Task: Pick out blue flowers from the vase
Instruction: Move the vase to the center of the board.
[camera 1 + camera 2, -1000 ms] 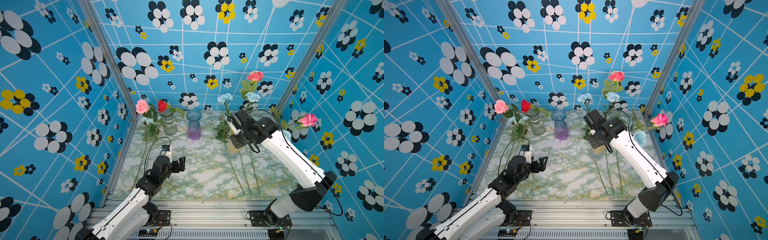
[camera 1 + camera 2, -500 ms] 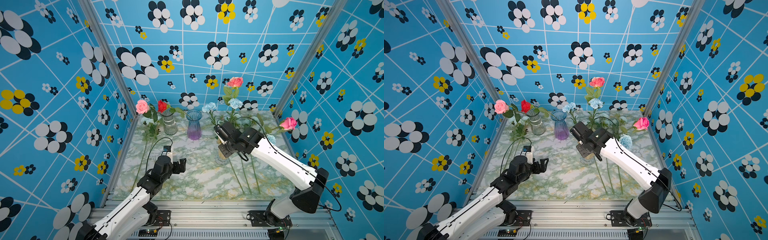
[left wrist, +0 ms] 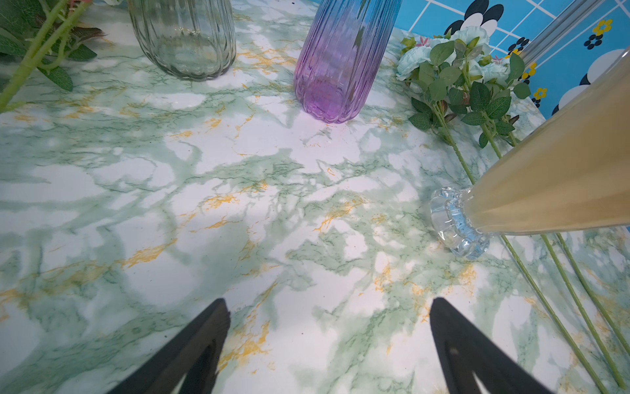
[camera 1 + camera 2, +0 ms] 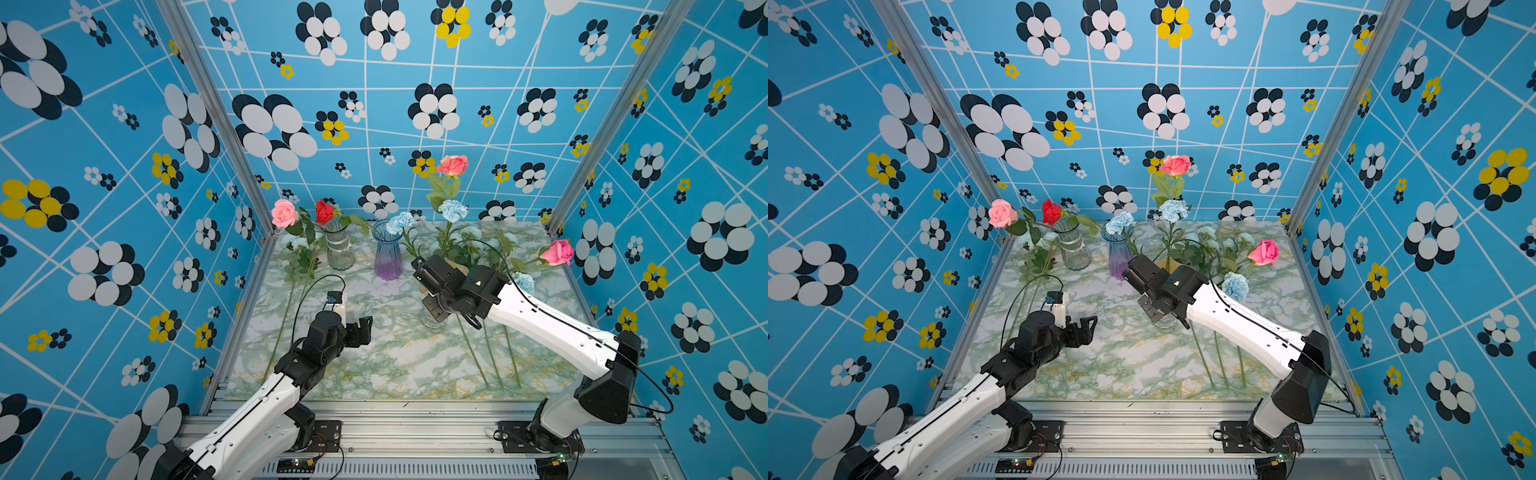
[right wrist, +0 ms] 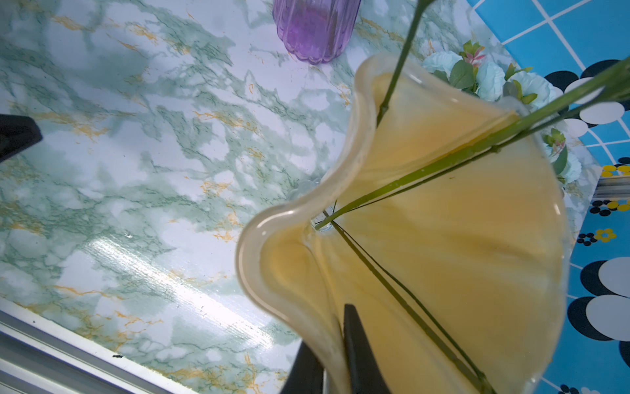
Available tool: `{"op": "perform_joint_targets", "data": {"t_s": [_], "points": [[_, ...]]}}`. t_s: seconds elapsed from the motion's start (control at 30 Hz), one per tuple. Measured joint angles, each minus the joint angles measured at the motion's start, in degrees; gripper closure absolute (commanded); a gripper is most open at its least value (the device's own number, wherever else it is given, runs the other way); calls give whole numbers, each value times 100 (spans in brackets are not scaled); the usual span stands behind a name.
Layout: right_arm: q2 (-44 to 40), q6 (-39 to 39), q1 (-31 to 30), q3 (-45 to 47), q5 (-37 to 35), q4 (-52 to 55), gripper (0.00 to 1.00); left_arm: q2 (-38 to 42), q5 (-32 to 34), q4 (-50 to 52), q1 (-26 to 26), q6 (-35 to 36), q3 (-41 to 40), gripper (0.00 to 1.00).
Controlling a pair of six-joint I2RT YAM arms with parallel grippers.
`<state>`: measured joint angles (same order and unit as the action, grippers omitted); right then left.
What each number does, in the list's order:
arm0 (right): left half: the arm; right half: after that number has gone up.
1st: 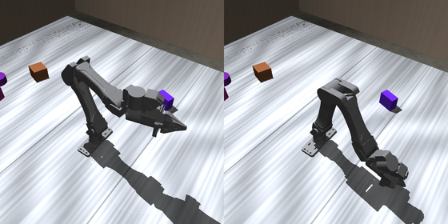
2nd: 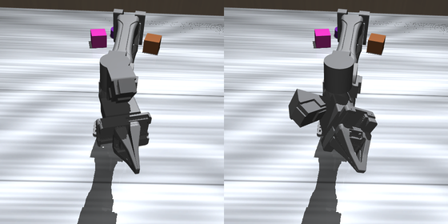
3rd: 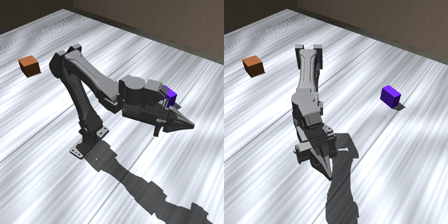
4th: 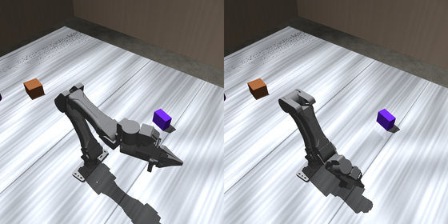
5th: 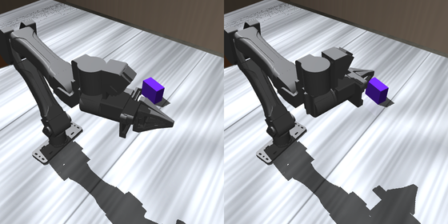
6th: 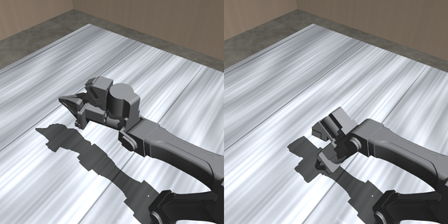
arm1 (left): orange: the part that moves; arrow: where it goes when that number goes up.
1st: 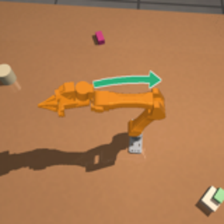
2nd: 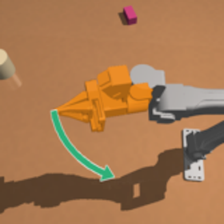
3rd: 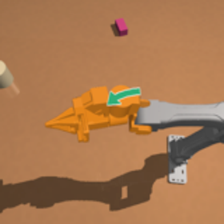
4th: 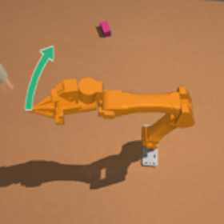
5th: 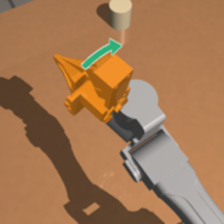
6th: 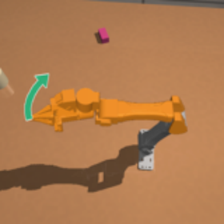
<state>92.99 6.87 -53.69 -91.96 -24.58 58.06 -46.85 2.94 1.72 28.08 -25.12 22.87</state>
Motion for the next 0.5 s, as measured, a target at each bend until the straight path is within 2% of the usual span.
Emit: {"op": "perform_joint_targets", "data": {"t_s": [0.27, 0.33, 0.43, 0.5], "points": [[232, -44, -105, -114, -114, -131, 100, 0, 0, 0, 0, 2, 0, 5], [245, -44, -111, -131, -122, -133, 88, 0, 0, 2, 0, 2, 0, 5], [247, -33, -149, -179, -247, -177, 64, 0, 0, 7, 0, 4, 0, 5], [208, -66, -186, -372, -358, -273, 55, 2, 0, 9, 0, 11, 2, 5]]}}
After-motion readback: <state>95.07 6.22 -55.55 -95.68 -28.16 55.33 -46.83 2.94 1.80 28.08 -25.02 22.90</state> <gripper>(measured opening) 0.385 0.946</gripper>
